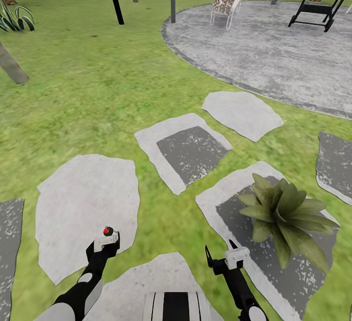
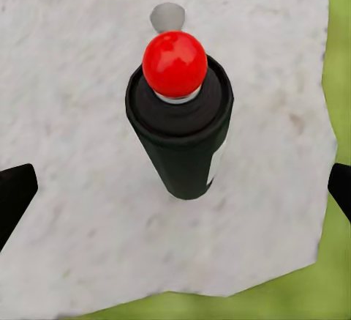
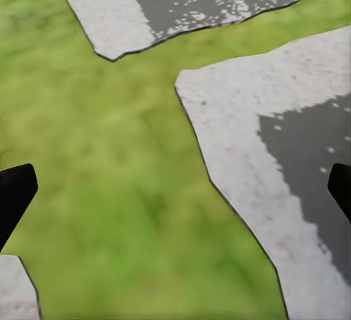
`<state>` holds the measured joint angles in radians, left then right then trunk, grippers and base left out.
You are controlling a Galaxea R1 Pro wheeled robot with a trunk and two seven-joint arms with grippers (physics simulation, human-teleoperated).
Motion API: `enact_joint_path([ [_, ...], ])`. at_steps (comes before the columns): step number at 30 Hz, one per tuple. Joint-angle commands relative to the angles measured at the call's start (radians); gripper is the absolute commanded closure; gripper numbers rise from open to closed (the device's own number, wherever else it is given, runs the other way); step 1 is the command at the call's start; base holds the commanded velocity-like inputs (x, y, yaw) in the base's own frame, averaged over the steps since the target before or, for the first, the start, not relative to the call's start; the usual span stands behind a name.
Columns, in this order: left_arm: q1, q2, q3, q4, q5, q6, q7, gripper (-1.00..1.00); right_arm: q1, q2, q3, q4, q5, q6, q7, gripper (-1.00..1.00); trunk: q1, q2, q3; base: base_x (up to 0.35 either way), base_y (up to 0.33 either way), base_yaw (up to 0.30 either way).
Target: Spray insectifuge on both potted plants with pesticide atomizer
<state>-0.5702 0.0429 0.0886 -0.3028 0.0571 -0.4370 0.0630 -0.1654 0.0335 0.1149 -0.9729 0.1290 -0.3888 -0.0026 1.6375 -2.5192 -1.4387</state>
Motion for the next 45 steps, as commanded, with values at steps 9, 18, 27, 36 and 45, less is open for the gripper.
enact_joint_path([
  [9,0.000,0.000,0.000,0.001,0.006,-0.003,0.000,-1.00,0.000,0.000,-0.002,0.000,0.007,-0.002,0.000,-1.00,0.000,0.000,-0.001,0.046,0.000,0.000],
  [18,0.000,0.000,0.000,0.001,0.006,-0.003,0.000,-1.00,0.000,0.000,-0.001,0.000,0.007,-0.002,0.000,-1.00,0.000,0.000,-0.001,0.064,0.000,0.000],
  [27,0.000,0.000,0.000,0.001,0.006,-0.003,0.000,-1.00,0.000,0.000,-0.001,-0.001,0.007,-0.002,0.000,-1.00,0.000,0.000,-0.001,0.007,0.000,0.000],
  [36,0.000,0.000,0.000,-0.001,0.006,-0.005,0.000,-1.00,0.000,0.000,-0.002,-0.004,0.007,-0.002,0.000,-1.00,0.000,0.000,-0.001,0.000,0.000,0.000],
  [45,0.000,0.000,0.000,-0.002,0.006,-0.005,0.000,-1.00,0.000,0.001,-0.003,-0.006,0.007,-0.002,0.000,-1.00,0.002,-0.001,-0.026,0.000,0.000,0.000],
])
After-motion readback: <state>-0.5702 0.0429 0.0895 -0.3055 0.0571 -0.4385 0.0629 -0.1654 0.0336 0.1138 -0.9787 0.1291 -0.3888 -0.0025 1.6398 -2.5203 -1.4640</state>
